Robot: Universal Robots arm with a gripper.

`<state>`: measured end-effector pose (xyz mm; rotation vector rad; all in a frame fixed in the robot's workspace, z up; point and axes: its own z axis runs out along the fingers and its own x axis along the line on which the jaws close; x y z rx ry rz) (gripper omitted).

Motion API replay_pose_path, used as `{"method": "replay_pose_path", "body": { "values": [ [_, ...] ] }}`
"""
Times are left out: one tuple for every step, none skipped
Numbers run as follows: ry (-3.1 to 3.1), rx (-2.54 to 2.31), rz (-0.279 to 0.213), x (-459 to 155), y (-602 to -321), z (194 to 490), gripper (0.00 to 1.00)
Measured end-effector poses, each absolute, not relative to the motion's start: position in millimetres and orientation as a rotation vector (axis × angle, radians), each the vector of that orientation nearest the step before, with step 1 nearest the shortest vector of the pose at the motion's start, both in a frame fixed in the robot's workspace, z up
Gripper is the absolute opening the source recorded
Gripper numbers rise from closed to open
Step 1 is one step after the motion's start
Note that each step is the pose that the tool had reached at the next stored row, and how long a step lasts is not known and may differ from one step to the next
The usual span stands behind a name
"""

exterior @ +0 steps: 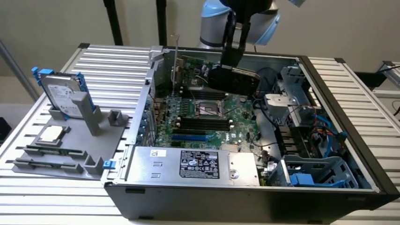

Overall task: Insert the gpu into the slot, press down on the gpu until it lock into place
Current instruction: 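Insert the gpu into the slot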

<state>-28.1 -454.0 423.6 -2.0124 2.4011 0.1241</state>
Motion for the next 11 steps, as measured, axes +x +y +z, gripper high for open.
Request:
{"method": "replay_pose_path", "body": {
  "values": [
    [2.385,-2.024,0.13,-28.1,-454.0,423.3,0.26],
    [2.368,-2.038,0.133,-28.1,-454.0,423.0,0.26],
    [2.35,-2.052,0.133,-28.1,-454.0,422.6,0.26],
    [2.333,-2.067,0.132,-28.1,-454.0,422.2,0.26],
    [2.315,-2.085,0.129,-28.0,-454.0,421.8,0.26],
    [2.296,-2.105,0.127,-28.0,-454.0,421.1,0.26],
    [2.276,-2.125,0.125,-28.0,-454.0,420.2,0.26],
    [2.257,-2.145,0.124,-28.0,-454.0,419.1,0.26],
    [2.239,-2.163,0.124,-28.1,-454.1,417.8,0.26],
    [2.228,-2.174,0.124,-28.7,-454.1,416.2,0.26],
    [2.22,-2.18,0.124,-29.8,-454.1,414.6,0.26]
  ]
}}
